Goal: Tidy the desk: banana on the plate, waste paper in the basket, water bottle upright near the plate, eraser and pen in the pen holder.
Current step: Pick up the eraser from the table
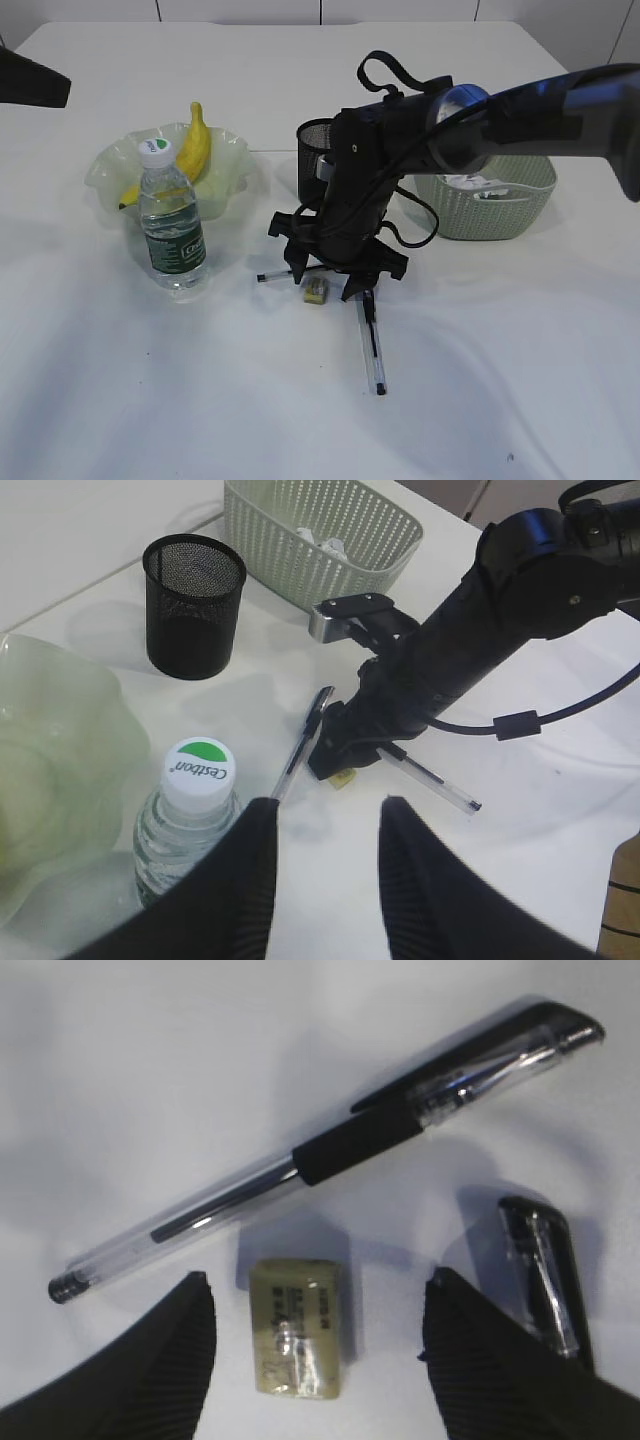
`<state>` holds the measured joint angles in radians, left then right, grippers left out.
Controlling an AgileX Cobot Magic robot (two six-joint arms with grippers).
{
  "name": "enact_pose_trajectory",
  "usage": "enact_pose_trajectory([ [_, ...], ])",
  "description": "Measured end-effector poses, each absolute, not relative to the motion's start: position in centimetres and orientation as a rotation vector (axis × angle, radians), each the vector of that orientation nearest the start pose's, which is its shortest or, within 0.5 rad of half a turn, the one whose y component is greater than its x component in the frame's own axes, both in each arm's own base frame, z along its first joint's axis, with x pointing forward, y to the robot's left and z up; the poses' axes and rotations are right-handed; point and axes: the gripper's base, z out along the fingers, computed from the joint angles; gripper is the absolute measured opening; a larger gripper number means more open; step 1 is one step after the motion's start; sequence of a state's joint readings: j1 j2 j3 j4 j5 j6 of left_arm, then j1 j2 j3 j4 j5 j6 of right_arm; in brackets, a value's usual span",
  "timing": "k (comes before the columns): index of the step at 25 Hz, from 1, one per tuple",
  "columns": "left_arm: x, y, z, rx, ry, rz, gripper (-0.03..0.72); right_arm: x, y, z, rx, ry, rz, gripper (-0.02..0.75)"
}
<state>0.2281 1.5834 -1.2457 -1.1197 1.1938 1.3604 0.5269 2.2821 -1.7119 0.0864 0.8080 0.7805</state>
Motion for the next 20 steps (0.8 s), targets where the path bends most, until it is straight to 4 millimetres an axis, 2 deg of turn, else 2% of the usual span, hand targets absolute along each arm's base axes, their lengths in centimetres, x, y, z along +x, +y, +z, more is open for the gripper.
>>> enact_pose_trajectory([
  [20, 32.27, -0.31, 31.96, 0.802, 2.033, -0.797, 0.236, 40.21, 23.39, 12.66, 0.364, 2.946, 0.190, 0.494],
])
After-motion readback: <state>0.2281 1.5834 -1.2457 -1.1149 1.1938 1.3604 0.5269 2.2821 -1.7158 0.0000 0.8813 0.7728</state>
